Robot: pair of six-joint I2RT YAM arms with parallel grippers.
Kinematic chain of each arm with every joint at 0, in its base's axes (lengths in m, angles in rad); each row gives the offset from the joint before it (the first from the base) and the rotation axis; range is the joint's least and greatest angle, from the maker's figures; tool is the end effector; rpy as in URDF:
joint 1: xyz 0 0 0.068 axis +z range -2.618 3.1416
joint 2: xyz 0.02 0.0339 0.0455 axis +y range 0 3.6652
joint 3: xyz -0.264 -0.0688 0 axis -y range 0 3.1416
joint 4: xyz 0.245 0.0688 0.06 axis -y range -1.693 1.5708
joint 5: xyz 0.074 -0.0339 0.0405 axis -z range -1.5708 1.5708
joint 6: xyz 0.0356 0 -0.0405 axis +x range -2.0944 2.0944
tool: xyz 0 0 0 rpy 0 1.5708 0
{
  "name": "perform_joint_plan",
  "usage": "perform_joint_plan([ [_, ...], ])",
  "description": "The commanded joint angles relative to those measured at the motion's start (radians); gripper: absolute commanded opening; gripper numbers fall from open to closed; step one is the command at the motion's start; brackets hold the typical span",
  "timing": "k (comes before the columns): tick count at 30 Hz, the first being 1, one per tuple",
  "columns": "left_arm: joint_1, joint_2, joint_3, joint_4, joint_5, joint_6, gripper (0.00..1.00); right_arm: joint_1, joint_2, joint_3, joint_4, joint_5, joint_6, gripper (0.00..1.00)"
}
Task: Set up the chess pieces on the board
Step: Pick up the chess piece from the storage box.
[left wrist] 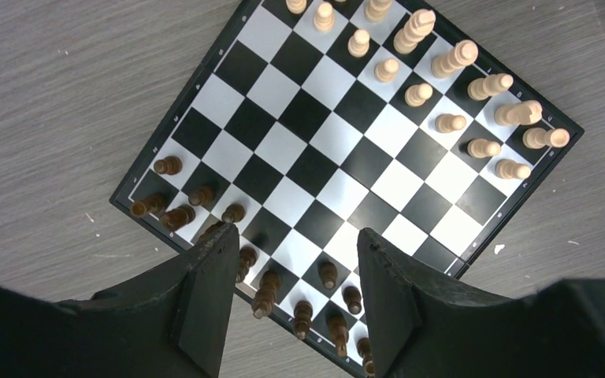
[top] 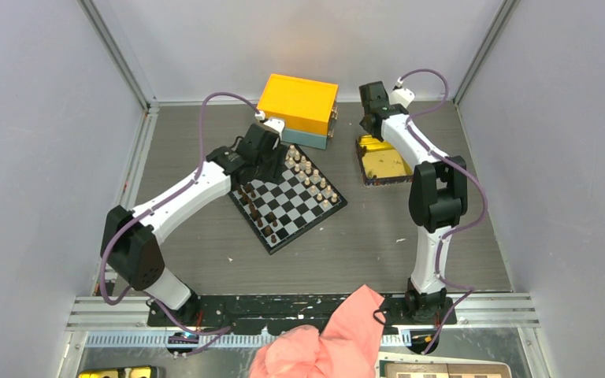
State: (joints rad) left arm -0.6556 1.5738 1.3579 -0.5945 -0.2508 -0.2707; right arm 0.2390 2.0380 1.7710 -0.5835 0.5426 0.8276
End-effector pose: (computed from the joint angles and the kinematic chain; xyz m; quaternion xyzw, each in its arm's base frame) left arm 0.2810 -0.2050 0.3050 0.1307 0.9132 -0.0606 0.3813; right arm 0.4512 0.0910 0.2639 0.3519 0.8355 -0.0434 0.4199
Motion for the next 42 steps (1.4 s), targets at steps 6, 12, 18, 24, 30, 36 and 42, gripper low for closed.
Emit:
perform_joint_plan([
  [6,-0.008,-0.075,-0.036,0.042,-0.015,-0.024,0.57,0.003,-0.088,-0.113,0.002,-0.065,-0.033,0.34],
  [12,-0.009,-0.08,-0.041,0.044,-0.023,-0.024,0.57,0.004,-0.052,-0.111,0.003,-0.109,-0.037,0.33],
  [18,-0.009,-0.072,-0.037,0.045,-0.035,-0.019,0.57,0.004,0.0,-0.078,0.005,-0.135,-0.041,0.33],
  [24,-0.008,-0.068,-0.035,0.05,-0.045,-0.014,0.57,0.005,0.043,-0.053,0.013,-0.149,-0.049,0.33],
  [30,-0.009,-0.061,-0.036,0.053,-0.047,-0.013,0.57,0.003,0.076,-0.032,0.022,-0.157,-0.064,0.34],
  [36,-0.009,-0.05,-0.034,0.059,-0.044,-0.009,0.57,0.001,0.099,-0.013,0.031,-0.171,-0.07,0.34],
  [42,-0.009,-0.039,-0.03,0.062,-0.039,-0.004,0.57,0.0,0.111,-0.008,0.041,-0.18,-0.074,0.34],
])
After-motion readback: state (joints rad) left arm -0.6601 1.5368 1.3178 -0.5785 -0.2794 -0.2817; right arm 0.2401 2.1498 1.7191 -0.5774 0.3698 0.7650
